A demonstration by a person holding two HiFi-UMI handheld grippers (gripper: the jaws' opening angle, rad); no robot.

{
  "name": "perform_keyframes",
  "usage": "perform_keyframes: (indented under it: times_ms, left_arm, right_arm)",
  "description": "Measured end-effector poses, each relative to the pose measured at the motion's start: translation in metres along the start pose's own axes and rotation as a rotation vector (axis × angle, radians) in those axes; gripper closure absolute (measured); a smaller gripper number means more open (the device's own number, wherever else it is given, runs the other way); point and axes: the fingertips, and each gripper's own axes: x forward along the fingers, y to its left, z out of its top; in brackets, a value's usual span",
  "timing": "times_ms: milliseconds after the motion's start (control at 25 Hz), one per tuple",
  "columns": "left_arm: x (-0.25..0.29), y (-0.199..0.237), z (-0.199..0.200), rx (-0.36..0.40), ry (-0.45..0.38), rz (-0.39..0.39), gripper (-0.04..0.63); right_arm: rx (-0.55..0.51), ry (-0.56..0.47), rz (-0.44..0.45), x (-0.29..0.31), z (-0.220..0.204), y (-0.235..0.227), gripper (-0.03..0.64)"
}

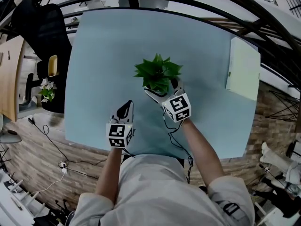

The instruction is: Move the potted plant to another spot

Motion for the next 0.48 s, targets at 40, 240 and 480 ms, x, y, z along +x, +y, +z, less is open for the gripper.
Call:
perform_keyframes:
  times_ms: [40,240,480]
  left_arm:
    - [0.0,0.0,0.0,-0.001,0.001,-0.002,0.584]
    - [0.001,-0.005,0.0,0.003,0.002,-0.015,0.584]
    - [0.001,-0.011,-0.006,0.009,0.013,-0.024,0.584]
  right_arm:
    - [0.002,0.001,-0.002,0.0,-0.001,0.0,0.1]
    - [0.018,0.009,-0.012,-0.003,-0.003,-0.001,0.097]
    - [0.035,0.002,-0.02,-0.011,-0.008,-0.001,0.097]
